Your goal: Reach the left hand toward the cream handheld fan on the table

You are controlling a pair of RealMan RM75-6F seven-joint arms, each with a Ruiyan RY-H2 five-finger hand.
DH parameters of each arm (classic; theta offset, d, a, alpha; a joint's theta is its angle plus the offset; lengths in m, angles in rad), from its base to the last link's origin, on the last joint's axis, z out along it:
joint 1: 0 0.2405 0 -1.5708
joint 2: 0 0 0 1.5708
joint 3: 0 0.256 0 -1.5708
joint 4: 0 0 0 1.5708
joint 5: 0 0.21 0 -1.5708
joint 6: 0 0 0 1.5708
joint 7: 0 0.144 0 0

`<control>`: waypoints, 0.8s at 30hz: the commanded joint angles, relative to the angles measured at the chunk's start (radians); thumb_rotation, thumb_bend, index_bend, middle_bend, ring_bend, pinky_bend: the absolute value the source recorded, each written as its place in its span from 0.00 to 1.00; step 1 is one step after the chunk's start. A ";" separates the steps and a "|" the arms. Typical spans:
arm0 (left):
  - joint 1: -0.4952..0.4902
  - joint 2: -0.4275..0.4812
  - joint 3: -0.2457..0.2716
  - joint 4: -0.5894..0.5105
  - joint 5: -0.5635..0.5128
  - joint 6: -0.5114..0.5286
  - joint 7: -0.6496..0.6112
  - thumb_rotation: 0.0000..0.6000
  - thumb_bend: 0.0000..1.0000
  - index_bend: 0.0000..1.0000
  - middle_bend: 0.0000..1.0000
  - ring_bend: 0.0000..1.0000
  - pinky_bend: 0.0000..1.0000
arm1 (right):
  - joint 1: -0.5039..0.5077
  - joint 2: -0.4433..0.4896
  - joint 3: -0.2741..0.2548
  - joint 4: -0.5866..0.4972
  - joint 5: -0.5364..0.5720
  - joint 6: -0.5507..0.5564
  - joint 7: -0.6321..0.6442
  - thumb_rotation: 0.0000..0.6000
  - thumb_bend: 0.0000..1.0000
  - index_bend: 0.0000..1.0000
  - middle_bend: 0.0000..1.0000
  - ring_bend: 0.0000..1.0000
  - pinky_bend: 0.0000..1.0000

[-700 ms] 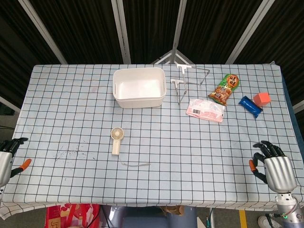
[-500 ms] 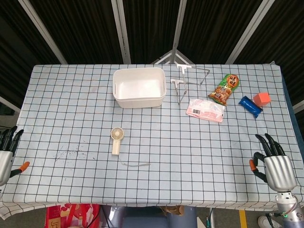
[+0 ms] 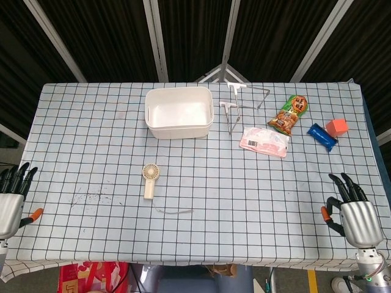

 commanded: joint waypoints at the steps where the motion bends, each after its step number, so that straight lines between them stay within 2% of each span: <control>1: -0.005 -0.005 0.002 -0.012 0.011 0.000 0.017 1.00 0.00 0.00 0.00 0.00 0.07 | 0.000 0.001 -0.001 0.001 -0.001 -0.001 0.003 1.00 0.43 0.20 0.16 0.08 0.21; 3: -0.007 -0.008 0.003 -0.022 0.015 -0.001 0.026 1.00 0.00 0.00 0.01 0.02 0.08 | 0.000 0.002 -0.003 -0.003 -0.001 -0.004 0.006 1.00 0.43 0.20 0.16 0.08 0.21; 4: -0.008 -0.009 0.004 -0.025 0.017 -0.002 0.032 1.00 0.02 0.00 0.06 0.06 0.11 | 0.000 0.002 -0.003 -0.004 -0.002 -0.004 0.005 1.00 0.43 0.20 0.16 0.08 0.21; 6: -0.012 -0.011 0.004 -0.032 0.025 -0.002 0.054 1.00 0.11 0.00 0.27 0.25 0.28 | 0.000 0.001 -0.005 -0.004 -0.005 -0.003 0.005 1.00 0.43 0.20 0.16 0.08 0.21; 8: -0.016 -0.015 0.005 -0.044 0.040 0.001 0.076 1.00 0.27 0.00 0.58 0.54 0.61 | 0.001 0.000 -0.006 -0.005 -0.006 -0.005 0.006 1.00 0.43 0.20 0.16 0.08 0.21; 10: -0.026 -0.017 0.007 -0.070 0.058 -0.006 0.089 1.00 0.42 0.00 0.76 0.71 0.79 | 0.004 0.000 -0.006 -0.009 -0.007 -0.010 0.006 1.00 0.43 0.20 0.16 0.08 0.21; 11: -0.032 -0.015 0.010 -0.088 0.062 -0.017 0.097 1.00 0.50 0.00 0.83 0.78 0.85 | 0.005 0.000 -0.006 -0.009 -0.008 -0.011 0.006 1.00 0.43 0.20 0.16 0.08 0.21; 13: -0.042 -0.010 0.016 -0.127 0.059 -0.045 0.115 1.00 0.61 0.01 0.91 0.85 0.90 | 0.007 -0.001 -0.006 -0.010 -0.009 -0.013 0.006 1.00 0.43 0.20 0.16 0.09 0.21; 14: -0.060 -0.007 0.024 -0.181 0.056 -0.087 0.137 1.00 0.65 0.02 0.94 0.88 0.93 | 0.008 -0.002 -0.007 -0.010 -0.011 -0.015 0.006 1.00 0.43 0.20 0.16 0.09 0.21; 16: -0.085 -0.002 0.028 -0.248 0.036 -0.149 0.183 1.00 0.69 0.03 0.96 0.91 0.95 | 0.010 -0.003 -0.008 -0.010 -0.012 -0.019 0.007 1.00 0.43 0.20 0.16 0.09 0.21; 20: -0.152 -0.021 0.012 -0.368 -0.069 -0.286 0.331 1.00 0.73 0.03 0.98 0.92 0.96 | 0.016 -0.003 -0.010 -0.010 -0.015 -0.027 0.010 1.00 0.43 0.20 0.16 0.09 0.21; 24: -0.217 -0.098 -0.026 -0.426 -0.224 -0.353 0.493 1.00 0.73 0.03 0.98 0.92 0.96 | 0.020 -0.003 -0.012 -0.007 -0.022 -0.028 0.019 1.00 0.43 0.20 0.16 0.09 0.21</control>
